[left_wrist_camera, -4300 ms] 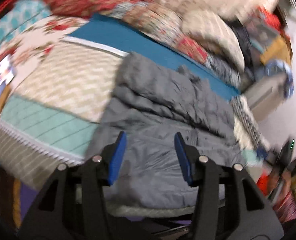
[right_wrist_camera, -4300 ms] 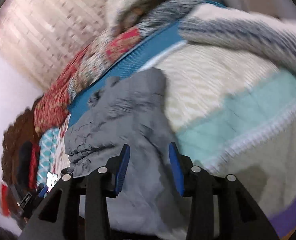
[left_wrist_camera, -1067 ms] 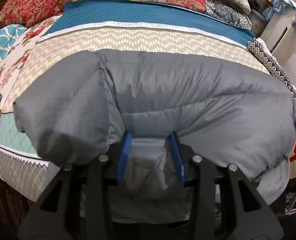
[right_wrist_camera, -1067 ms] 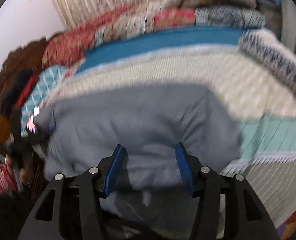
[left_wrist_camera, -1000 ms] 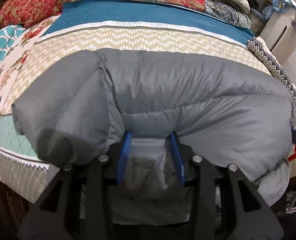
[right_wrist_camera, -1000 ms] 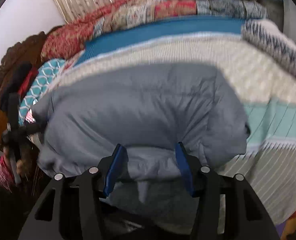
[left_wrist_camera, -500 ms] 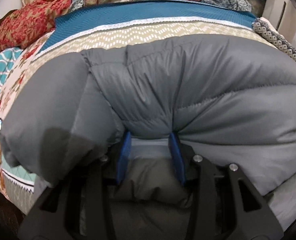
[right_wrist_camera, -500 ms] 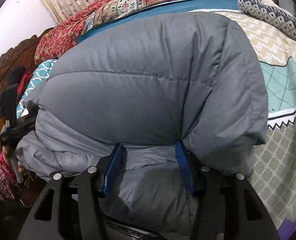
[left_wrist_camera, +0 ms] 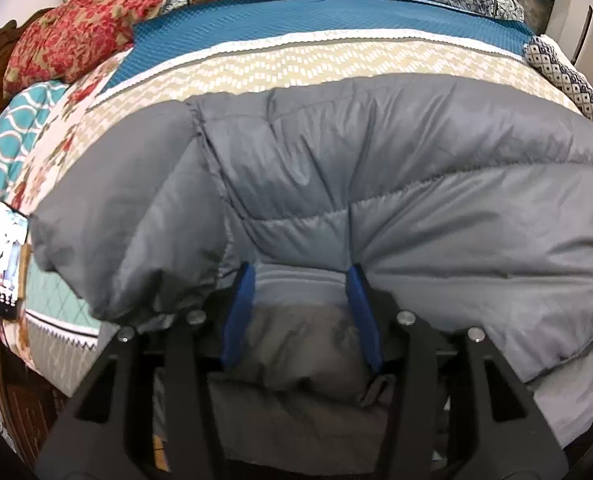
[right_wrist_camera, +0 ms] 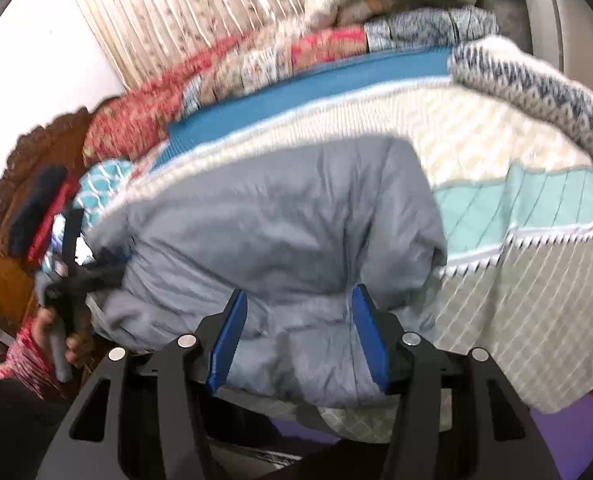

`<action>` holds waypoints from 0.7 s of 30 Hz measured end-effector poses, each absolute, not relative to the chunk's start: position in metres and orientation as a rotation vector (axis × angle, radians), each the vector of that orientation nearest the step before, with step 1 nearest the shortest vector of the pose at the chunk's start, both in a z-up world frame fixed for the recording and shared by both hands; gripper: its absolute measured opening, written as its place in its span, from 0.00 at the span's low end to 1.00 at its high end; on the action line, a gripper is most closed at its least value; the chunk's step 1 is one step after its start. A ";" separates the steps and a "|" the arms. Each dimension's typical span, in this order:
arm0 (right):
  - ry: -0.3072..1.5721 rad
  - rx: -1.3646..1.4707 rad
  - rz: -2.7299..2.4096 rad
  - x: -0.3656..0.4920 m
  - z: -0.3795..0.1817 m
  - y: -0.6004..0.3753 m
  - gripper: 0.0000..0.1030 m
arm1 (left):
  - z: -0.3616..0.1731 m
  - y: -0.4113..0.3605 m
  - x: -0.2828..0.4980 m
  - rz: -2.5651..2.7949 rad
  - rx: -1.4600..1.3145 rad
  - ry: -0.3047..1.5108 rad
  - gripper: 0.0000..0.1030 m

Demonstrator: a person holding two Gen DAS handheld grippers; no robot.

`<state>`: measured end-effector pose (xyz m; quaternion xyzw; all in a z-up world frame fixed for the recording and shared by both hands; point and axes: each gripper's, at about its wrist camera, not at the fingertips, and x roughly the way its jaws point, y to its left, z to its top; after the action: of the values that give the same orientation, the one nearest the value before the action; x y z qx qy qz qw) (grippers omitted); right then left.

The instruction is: Fold large clothes

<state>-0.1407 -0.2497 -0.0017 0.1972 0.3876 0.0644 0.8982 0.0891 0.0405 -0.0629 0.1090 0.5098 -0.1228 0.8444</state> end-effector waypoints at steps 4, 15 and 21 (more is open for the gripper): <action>0.746 0.380 0.197 -0.124 0.025 -0.232 0.99 | -0.059 0.041 0.087 -0.249 0.223 1.081 0.46; 0.849 0.255 0.449 -0.084 0.007 -0.146 0.99 | -0.056 0.041 0.081 -0.240 0.234 1.077 0.47; 0.973 0.210 0.390 -0.071 -0.028 -0.140 0.99 | -0.057 0.040 0.080 -0.239 0.244 1.068 0.49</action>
<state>-0.0713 -0.1399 -0.0282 0.1001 0.4635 0.1860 0.8605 0.0798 0.0404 -0.0574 0.1157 0.5062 -0.1136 0.8470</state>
